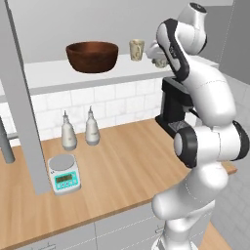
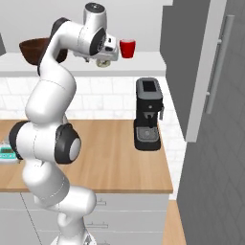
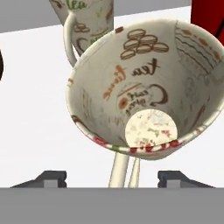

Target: Gather all objects into one cabinet and sort the glasses and bowls to opposite sides.

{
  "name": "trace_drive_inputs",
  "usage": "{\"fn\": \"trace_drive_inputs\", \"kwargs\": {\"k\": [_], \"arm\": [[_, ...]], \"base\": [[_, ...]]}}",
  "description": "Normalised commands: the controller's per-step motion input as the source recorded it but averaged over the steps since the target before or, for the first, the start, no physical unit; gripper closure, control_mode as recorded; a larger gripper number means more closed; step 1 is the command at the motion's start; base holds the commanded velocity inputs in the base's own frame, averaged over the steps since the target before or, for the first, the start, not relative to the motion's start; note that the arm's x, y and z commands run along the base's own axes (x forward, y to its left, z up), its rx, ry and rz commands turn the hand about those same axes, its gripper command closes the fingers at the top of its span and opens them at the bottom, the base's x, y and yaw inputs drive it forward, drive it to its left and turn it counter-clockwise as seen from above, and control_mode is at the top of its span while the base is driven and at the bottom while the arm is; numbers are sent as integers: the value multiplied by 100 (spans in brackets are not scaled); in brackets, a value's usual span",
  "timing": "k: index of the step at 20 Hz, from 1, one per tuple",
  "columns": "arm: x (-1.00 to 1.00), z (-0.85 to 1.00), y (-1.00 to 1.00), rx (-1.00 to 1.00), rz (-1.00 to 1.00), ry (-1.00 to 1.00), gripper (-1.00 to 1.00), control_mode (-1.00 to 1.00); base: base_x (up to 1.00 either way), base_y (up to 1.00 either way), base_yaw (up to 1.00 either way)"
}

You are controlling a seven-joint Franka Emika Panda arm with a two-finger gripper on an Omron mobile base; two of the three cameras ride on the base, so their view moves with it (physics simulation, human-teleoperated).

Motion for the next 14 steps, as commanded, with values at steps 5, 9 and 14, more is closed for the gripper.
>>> {"fn": "trace_drive_inputs", "kwargs": {"k": [5,9,14], "arm": [[-44,6,0,-2,5,-17,-100,-100],[-70,0,0,-6,2,-16,-100,-100],[-85,0,0,-2,1,-11,-100,-100]], "base": [[0,0,0],[0,0,0],[0,0,0]]}}
